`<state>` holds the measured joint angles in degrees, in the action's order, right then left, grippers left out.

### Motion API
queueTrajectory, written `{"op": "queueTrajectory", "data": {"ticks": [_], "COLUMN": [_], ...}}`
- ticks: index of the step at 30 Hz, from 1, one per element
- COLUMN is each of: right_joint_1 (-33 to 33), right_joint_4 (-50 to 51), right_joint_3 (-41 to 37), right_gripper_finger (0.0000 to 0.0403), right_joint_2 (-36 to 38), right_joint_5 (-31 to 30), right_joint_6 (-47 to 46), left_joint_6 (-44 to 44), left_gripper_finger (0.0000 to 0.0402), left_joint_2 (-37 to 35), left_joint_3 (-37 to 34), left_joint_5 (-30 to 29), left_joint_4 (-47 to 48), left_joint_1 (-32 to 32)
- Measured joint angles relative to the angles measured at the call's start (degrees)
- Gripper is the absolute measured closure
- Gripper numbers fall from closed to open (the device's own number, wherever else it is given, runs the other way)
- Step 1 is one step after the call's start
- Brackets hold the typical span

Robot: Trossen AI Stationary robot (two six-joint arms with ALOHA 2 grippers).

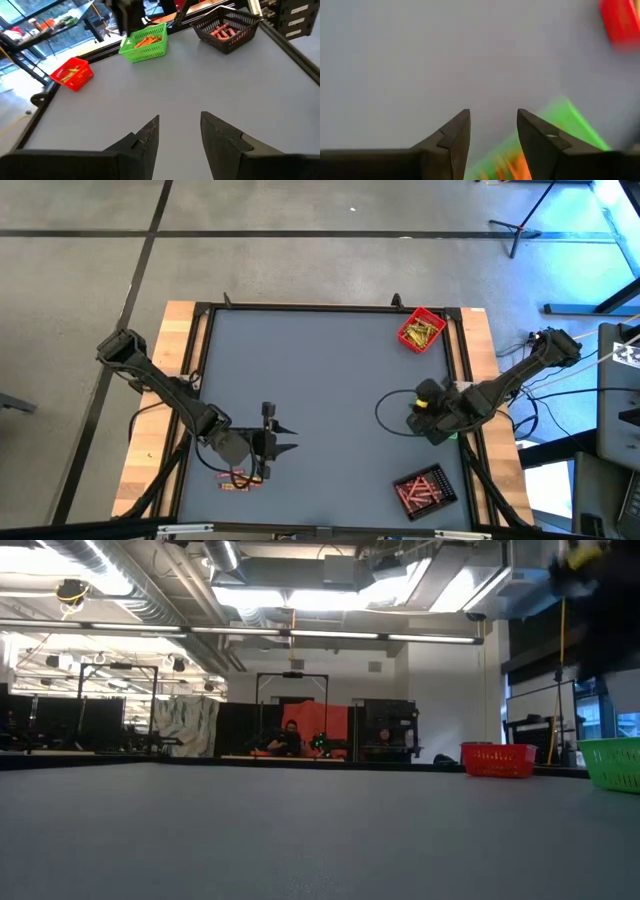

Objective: Sort crayons
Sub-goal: Put the red crayon into the black bin

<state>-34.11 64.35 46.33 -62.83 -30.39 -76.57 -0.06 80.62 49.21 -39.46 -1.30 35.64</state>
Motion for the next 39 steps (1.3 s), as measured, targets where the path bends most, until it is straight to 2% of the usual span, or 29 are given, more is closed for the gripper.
{"op": "queueTrajectory", "data": {"ticks": [3,7,12,19,23,27,36,39], "right_joint_1": [0.0,0.0,0.0,0.0,0.0,0.0,0.1,0.5], "right_joint_4": [-13.6,-33.8,-53.5,-73.9,-82.9,-86.4,-87.4,-87.4], "right_joint_3": [0.5,0.5,0.5,0.5,0.4,0.4,0.4,0.4], "right_gripper_finger": [0.0248,0.0248,0.0247,0.0247,0.0247,0.0247,0.0247,0.0247], "right_joint_2": [0.0,-2.0,-6.6,-14.0,-16.5,-17.7,-17.8,-17.8], "right_joint_5": [-8.4,-13.5,-14.1,-14.0,-14.0,-13.1,-12.5,-12.4], "right_joint_6": [13.5,34.2,54.4,76.4,83.7,86.5,89.0,90.2], "left_joint_6": [-1.2,-6.2,-13.6,-26.3,-32.2,-37.4,-49.7,-51.5], "left_gripper_finger": [0.0274,0.0274,0.0274,0.0274,0.0274,0.0274,0.0274,0.0274], "left_joint_2": [0.0,0.0,0.0,0.2,1.6,4.7,10.3,10.8], "left_joint_3": [0.0,0.0,0.0,0.6,2.3,3.5,4.3,4.3], "left_joint_5": [3.5,12.4,17.1,18.9,19.2,21.0,27.8,28.3], "left_joint_4": [0.0,1.5,9.9,19.4,23.2,24.7,25.1,25.3], "left_joint_1": [-0.4,-1.7,-1.4,4.0,7.4,10.1,13.4,14.0]}}
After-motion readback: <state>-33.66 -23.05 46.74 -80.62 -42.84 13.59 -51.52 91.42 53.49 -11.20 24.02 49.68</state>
